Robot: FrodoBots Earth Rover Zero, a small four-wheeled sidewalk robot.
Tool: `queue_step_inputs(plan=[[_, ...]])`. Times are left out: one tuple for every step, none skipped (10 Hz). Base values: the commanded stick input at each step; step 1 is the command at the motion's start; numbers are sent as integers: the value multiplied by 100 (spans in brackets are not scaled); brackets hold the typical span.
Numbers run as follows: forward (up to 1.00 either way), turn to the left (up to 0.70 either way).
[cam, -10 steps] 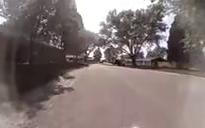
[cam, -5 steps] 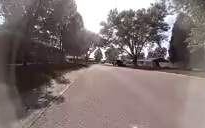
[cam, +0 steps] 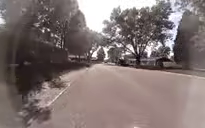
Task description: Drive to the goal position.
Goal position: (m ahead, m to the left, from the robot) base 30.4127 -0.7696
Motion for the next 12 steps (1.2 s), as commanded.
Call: queue_step_inputs(plan=[[100,3],[100,2],[100,2],[100,3],[100,2],[100,2],[100,3],[100,2],[100,3],[100,2],[100,3],[100,2]])
